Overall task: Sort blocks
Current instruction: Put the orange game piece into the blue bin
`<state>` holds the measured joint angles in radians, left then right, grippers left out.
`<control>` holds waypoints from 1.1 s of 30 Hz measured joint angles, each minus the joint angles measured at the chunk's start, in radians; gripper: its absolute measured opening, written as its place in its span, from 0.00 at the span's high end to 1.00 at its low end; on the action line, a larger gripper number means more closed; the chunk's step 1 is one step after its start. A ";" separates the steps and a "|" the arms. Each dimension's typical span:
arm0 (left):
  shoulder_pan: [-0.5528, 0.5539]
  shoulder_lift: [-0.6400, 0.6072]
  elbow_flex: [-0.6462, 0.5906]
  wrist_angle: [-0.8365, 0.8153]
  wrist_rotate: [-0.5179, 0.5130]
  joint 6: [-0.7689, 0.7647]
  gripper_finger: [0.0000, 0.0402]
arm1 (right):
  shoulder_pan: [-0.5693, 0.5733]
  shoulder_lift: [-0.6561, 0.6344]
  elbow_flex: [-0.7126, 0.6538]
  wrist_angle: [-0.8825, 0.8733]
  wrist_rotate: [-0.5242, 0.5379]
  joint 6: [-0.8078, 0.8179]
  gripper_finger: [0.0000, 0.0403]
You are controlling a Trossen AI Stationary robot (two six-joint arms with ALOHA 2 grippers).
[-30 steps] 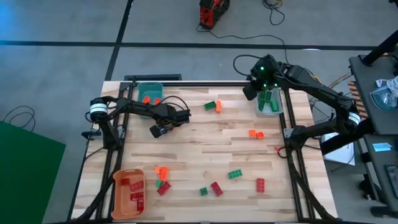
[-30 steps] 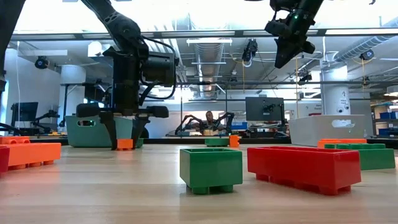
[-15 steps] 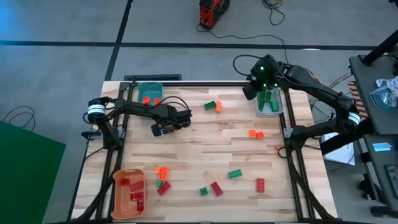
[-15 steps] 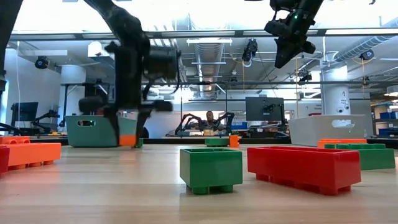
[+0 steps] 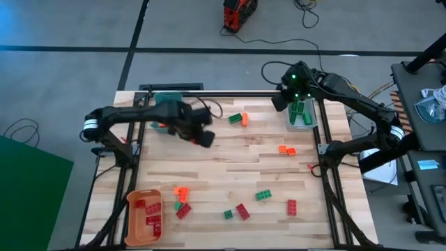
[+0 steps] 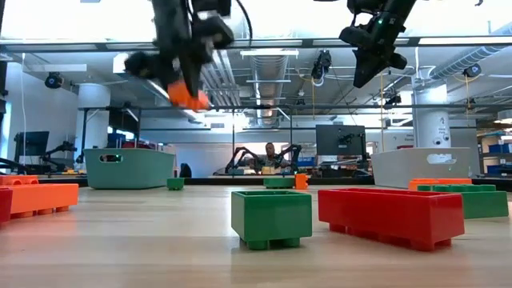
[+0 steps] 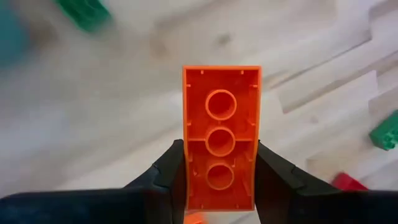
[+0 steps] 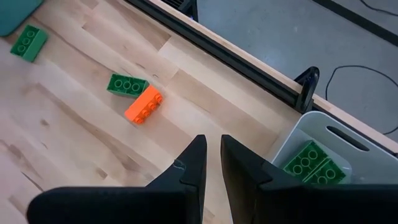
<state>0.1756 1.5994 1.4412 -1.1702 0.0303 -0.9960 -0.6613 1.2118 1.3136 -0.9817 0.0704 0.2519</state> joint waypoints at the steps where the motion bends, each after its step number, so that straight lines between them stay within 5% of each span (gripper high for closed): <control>1: 0.017 -0.012 0.029 -0.044 -0.024 0.028 0.72 | 0.000 0.000 0.000 0.000 0.000 0.002 0.90; 9: 0.236 -0.135 0.055 -0.189 -0.174 0.184 0.72 | 0.000 0.000 0.000 0.000 0.000 0.035 0.90; 17: 0.543 -0.243 -0.168 0.011 -0.076 0.348 0.72 | 0.000 0.000 0.000 0.000 0.000 0.064 0.90; 23: 0.694 -0.215 -0.288 0.084 -0.043 0.407 0.72 | 0.000 0.000 0.000 0.000 0.000 0.093 0.90; 33: 0.795 -0.089 -0.340 0.159 -0.012 0.491 0.72 | 0.000 0.000 0.000 -0.001 0.000 0.132 0.90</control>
<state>0.9704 1.5103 1.1012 -1.0110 0.0186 -0.5052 -0.6613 1.2118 1.3136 -0.9826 0.0708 0.3841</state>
